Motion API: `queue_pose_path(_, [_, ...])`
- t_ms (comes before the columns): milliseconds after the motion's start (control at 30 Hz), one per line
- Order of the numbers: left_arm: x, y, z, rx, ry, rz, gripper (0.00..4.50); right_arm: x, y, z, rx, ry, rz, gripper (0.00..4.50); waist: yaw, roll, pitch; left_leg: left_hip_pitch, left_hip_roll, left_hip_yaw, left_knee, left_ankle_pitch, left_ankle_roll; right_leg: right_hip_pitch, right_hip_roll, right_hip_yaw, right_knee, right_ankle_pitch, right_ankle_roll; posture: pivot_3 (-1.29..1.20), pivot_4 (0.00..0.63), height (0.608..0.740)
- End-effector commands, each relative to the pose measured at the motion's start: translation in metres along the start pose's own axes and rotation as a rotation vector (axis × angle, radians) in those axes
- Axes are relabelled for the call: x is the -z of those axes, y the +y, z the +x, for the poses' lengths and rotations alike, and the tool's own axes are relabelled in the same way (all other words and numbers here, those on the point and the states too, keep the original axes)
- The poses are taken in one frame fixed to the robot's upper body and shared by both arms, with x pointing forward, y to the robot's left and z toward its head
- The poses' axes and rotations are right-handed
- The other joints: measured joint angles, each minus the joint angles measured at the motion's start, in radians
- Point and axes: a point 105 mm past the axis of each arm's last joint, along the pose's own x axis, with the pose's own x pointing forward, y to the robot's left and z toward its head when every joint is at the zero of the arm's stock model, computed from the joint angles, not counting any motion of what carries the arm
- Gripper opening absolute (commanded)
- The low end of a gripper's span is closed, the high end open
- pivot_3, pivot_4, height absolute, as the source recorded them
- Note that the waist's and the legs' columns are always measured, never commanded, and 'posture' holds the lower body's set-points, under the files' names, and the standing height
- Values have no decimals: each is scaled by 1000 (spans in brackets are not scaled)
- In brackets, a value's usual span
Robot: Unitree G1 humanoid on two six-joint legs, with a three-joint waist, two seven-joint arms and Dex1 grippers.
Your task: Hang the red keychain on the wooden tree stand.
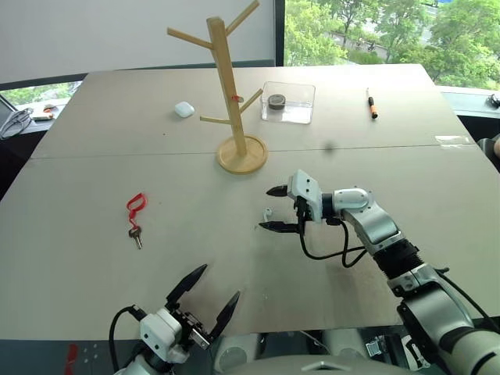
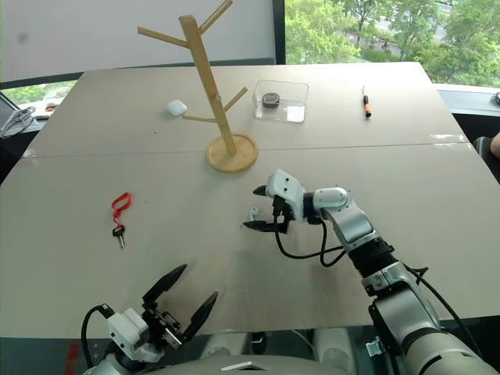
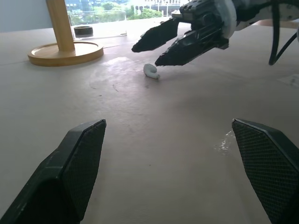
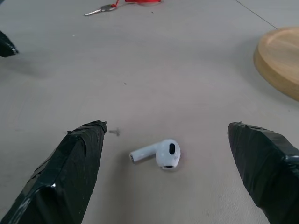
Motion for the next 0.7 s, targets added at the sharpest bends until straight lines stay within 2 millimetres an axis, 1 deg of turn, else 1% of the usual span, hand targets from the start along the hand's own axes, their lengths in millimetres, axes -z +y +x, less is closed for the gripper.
queue_pose_path(33, [-1,-7,0,6,6,-34,4500,-1,0,1,-3,-5,-31,4439,0,0,0,0,0,0,0,0,0,0,0,0,0,0,0,0,150,740])
queue_pose_path(233, [-9,-7,-2,-6,-4,-42,4500,7,7,4,-30,18,-34,4439,0,-2,0,0,1,0,0,0,0,0,2,-1,0,-1,1,0,150,740])
queue_pose_path(300, [-12,-5,-2,-9,-4,-41,4500,7,8,4,-32,17,-37,3919,0,-2,0,0,1,-1,0,0,0,0,2,-1,0,-1,1,0,150,740])
queue_pose_path(400, [-16,-3,-2,-15,-10,-40,4500,7,10,5,-36,14,-47,2792,0,-2,0,0,1,-1,0,0,0,0,2,-1,0,-1,1,0,150,740])
queue_pose_path(433, [-17,-3,-2,-14,-11,-40,4500,7,11,5,-36,14,-49,2203,0,-2,0,0,1,-1,0,0,0,0,2,-1,0,-1,1,0,150,740])
queue_pose_path(467, [-17,-3,-2,-15,-11,-39,4500,7,11,6,-35,14,-50,1710,0,-2,0,0,1,-1,0,0,0,0,2,-1,0,-1,1,0,150,740])
queue_pose_path(533, [-19,-1,-1,-19,-12,-36,4500,8,12,6,-37,16,-46,977,0,-2,0,0,1,-1,0,0,0,0,2,-1,0,-1,1,0,150,740])
queue_pose_path(567, [-19,0,-1,-21,-11,-35,4500,8,13,7,-38,16,-43,430,0,-2,0,0,1,-1,0,0,0,0,2,-1,0,-1,1,0,150,740])
queue_pose_path(600, [-19,0,-1,-21,-11,-35,4500,8,13,7,-39,16,-42,146,0,-2,0,0,1,-1,0,0,0,0,2,-1,0,-1,1,0,150,740])
queue_pose_path(700, [-20,1,-1,-23,-8,-30,4500,8,13,7,-40,15,-42,146,0,-2,0,0,1,-1,0,0,0,0,2,-1,0,-1,1,0,150,740])
